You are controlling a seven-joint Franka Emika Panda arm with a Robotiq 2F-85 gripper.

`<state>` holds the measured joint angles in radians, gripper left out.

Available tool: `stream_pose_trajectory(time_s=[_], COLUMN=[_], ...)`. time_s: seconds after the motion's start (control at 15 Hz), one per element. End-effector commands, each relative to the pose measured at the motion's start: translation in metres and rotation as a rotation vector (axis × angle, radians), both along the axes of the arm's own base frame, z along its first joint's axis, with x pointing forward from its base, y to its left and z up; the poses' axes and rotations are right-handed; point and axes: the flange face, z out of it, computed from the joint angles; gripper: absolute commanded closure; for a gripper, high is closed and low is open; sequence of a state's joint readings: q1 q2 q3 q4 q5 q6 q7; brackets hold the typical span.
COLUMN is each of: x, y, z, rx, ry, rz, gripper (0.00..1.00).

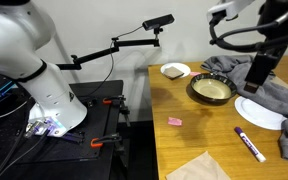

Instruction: Put the marker in the bowl

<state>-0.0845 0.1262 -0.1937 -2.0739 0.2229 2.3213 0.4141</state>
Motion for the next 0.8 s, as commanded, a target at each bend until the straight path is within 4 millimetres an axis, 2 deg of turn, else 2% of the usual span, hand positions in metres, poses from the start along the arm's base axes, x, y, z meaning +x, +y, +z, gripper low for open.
stream_pose_trajectory(time_s=[0.0, 0.33, 0.6, 0.67, 0.73], x=[0.024, 0.04, 0.055, 0.057, 0.044], y=[-0.005, -0.009, -0.003, 0.002, -0.004], z=[-0.027, -0.079, -0.121, -0.128, -0.12], rx=[0.019, 0.023, 0.009, 0.026, 0.0], ry=[0.012, 0.033, 0.04, 0.052, 0.061], rz=[-0.194, -0.409, -0.516, -0.496, -0.472], gripper=[0.0, 0.0, 0.0, 0.0, 0.0])
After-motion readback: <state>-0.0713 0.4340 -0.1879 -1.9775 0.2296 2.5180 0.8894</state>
